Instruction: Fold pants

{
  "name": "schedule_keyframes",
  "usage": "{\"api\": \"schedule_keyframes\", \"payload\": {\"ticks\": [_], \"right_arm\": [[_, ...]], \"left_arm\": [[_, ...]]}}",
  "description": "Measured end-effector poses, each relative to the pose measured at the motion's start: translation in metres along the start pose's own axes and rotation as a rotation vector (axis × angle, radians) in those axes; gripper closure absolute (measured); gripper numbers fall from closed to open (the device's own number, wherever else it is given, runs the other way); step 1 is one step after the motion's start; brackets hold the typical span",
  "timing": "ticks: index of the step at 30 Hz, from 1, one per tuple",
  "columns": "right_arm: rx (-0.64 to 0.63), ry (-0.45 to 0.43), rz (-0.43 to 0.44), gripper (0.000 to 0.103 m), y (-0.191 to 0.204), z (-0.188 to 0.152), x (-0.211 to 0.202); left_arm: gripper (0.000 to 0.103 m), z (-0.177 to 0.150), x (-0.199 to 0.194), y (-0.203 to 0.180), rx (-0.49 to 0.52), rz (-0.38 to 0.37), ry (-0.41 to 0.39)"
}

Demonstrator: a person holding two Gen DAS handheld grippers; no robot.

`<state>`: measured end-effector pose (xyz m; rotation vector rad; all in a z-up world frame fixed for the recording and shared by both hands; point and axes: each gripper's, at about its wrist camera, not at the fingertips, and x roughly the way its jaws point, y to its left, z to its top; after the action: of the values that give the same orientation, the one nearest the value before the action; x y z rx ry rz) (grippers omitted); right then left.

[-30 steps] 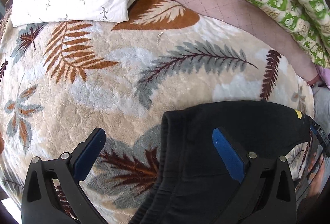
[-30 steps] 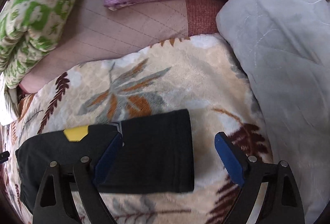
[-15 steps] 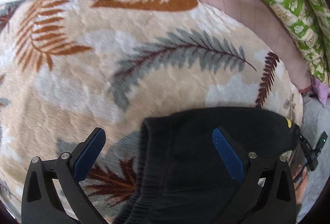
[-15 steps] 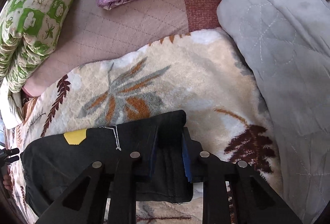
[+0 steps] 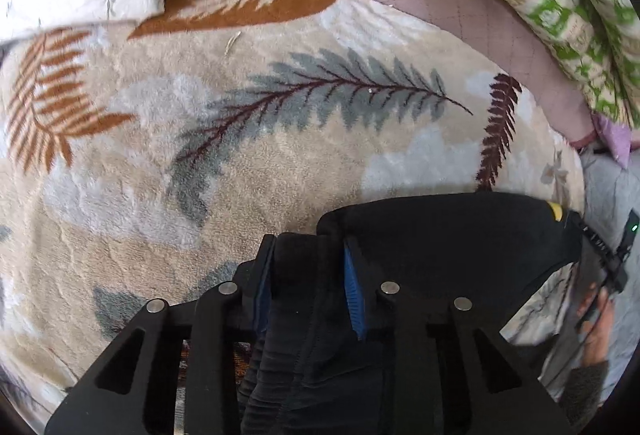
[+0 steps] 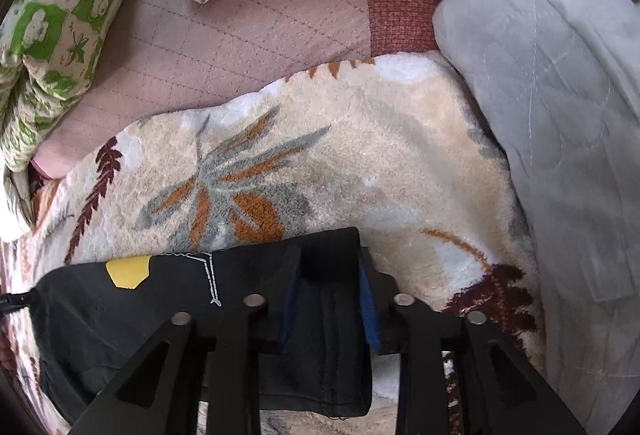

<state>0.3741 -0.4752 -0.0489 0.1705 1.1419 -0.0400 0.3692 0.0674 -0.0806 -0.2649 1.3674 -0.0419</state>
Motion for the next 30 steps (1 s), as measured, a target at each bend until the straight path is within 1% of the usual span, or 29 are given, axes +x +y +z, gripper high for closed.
{"api": "schedule_keyframes", "payload": {"ticks": [4, 9, 12, 17, 19, 23, 27, 30], "right_arm": [[-0.067, -0.019, -0.028, 0.091, 0.007, 0.002, -0.017], [-0.133, -0.054, -0.036, 0.091, 0.015, -0.004, -0.047], [-0.177, -0.073, -0.06, 0.091, 0.022, -0.012, -0.064], [-0.191, -0.115, -0.058, 0.091, 0.028, -0.028, -0.092], [-0.19, -0.138, -0.051, 0.091, 0.029, -0.038, -0.105], [-0.162, -0.177, -0.038, 0.091, 0.024, -0.066, -0.126], [-0.128, -0.2, -0.037, 0.091, 0.014, -0.098, -0.14], [-0.102, -0.214, -0.015, 0.091, 0.006, -0.128, -0.15]], "left_arm": [[0.075, -0.006, -0.012, -0.01, 0.044, 0.042, -0.035], [0.076, -0.014, -0.041, -0.013, 0.06, 0.052, -0.07], [0.076, -0.022, -0.062, -0.015, 0.067, 0.055, -0.103], [0.076, -0.045, -0.088, -0.024, 0.097, 0.077, -0.168], [0.076, -0.057, -0.098, -0.026, 0.111, 0.09, -0.198], [0.076, -0.083, -0.11, -0.027, 0.116, 0.093, -0.246], [0.076, -0.11, -0.114, -0.023, 0.111, 0.095, -0.261], [0.076, -0.134, -0.118, -0.019, 0.114, 0.08, -0.274]]}}
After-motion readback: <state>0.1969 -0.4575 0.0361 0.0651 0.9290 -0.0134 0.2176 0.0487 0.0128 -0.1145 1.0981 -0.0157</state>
